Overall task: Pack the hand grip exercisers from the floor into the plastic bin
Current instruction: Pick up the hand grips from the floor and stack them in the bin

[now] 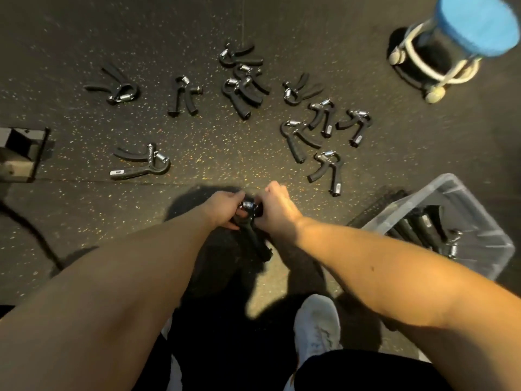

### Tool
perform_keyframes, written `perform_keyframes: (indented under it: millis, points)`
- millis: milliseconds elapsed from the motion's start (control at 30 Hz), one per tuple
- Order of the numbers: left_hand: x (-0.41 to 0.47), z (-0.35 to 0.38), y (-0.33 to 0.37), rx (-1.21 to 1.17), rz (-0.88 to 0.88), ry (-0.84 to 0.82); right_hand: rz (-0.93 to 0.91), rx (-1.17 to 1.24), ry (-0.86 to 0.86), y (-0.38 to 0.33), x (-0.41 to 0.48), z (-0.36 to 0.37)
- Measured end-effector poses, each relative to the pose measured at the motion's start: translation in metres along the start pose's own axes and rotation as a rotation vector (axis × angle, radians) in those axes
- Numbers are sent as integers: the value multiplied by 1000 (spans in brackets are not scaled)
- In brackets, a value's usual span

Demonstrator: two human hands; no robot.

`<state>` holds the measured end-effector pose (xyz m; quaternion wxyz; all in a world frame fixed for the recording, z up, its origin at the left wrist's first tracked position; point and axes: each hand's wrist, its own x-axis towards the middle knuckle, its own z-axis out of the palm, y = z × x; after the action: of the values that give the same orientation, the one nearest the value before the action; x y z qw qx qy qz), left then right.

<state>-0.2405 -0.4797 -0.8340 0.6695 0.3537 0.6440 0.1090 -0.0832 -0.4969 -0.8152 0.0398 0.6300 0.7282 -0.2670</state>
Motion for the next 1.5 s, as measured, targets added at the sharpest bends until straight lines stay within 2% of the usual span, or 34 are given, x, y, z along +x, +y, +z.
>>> perform_keyframes:
  millis: [133, 300, 433, 567, 700, 833, 967, 1133, 1200, 1367, 1500]
  points:
    - [-10, 41, 71, -207, 144, -26, 162, 63, 161, 31, -6, -81]
    - [-37, 101, 137, -311, 337, -202, 352, 211, 310, 76, -37, -167]
    - [-58, 149, 158, -214, 414, -323, 448, 344, 463, 117, -76, -204]
    - [-72, 186, 164, 139, 589, -338, 521, 514, 565, 157, -119, -203]
    - [-81, 211, 169, 467, 708, -307, 527, 627, 505, 194, -155, -188]
    - [-78, 226, 168, 563, 808, -256, 362, 649, 426, 210, -184, -186]
    - [-67, 236, 167, 813, 960, -189, 314, 405, 445, 212, -198, -185]
    - [-60, 259, 160, 1136, 1160, -103, 391, 119, 323, 224, -204, -164]
    - [-60, 268, 155, 1172, 1204, -101, 421, 145, 306, 232, -209, -157]
    - [-55, 287, 144, 1209, 1296, -19, 477, 409, 385, 249, -225, -138]
    - [-53, 302, 137, 1170, 1276, -112, 527, 441, 317, 258, -231, -125]
